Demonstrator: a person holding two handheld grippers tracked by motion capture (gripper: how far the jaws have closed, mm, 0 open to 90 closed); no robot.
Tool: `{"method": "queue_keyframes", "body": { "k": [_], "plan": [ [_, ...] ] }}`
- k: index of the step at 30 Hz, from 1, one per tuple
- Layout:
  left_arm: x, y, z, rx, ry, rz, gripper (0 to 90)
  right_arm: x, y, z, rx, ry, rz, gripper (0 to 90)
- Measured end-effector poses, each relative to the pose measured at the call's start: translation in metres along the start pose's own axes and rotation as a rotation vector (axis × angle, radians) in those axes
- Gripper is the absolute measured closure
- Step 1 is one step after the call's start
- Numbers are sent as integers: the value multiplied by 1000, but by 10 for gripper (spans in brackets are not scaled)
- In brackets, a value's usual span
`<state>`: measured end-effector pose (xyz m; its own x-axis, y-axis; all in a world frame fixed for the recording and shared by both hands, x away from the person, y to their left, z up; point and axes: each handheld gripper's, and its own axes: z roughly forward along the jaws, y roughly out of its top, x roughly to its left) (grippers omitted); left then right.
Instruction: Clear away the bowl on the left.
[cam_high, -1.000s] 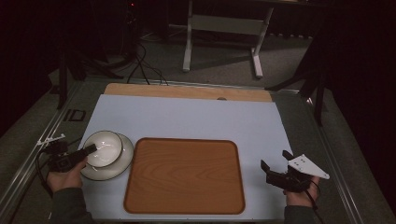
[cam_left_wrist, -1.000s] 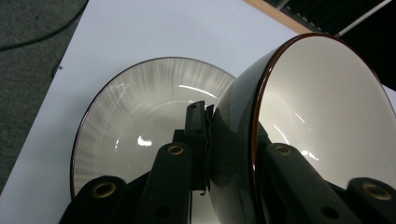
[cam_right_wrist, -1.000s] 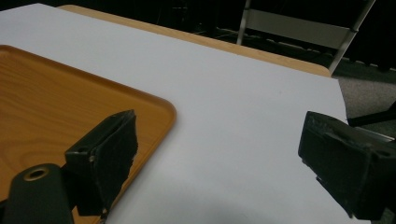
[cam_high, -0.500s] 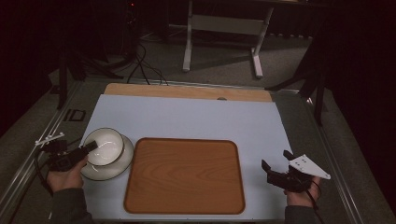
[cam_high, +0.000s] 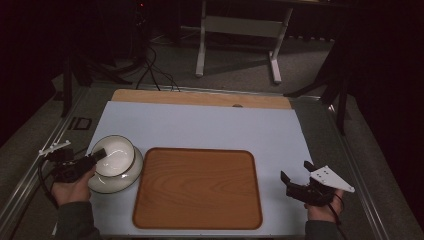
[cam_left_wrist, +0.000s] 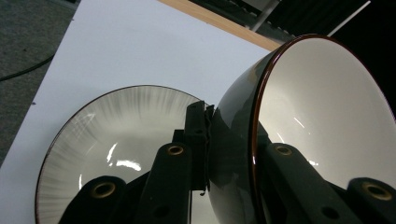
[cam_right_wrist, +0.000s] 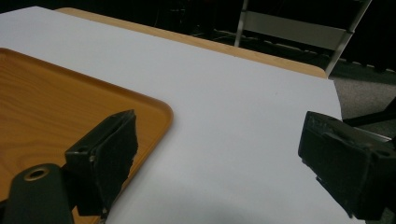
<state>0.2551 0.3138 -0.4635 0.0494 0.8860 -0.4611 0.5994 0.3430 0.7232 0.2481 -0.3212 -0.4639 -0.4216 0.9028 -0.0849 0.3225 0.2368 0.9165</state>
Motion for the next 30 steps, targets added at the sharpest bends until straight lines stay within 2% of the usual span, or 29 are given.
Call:
{"method": "queue_keyframes", "body": {
  "k": [7,23,27,30],
  "plan": [
    [-10,1,2,0,-20,46,794,0,0,0,0,0,0,114],
    [-24,-3,7,-5,-45,94,792,0,0,0,-1,-1,-1,114],
    [-30,-4,12,12,-53,125,791,0,0,-1,-1,-2,0,114],
    [-32,-5,13,15,-58,131,791,0,0,-1,0,-2,0,114]
  ]
}}
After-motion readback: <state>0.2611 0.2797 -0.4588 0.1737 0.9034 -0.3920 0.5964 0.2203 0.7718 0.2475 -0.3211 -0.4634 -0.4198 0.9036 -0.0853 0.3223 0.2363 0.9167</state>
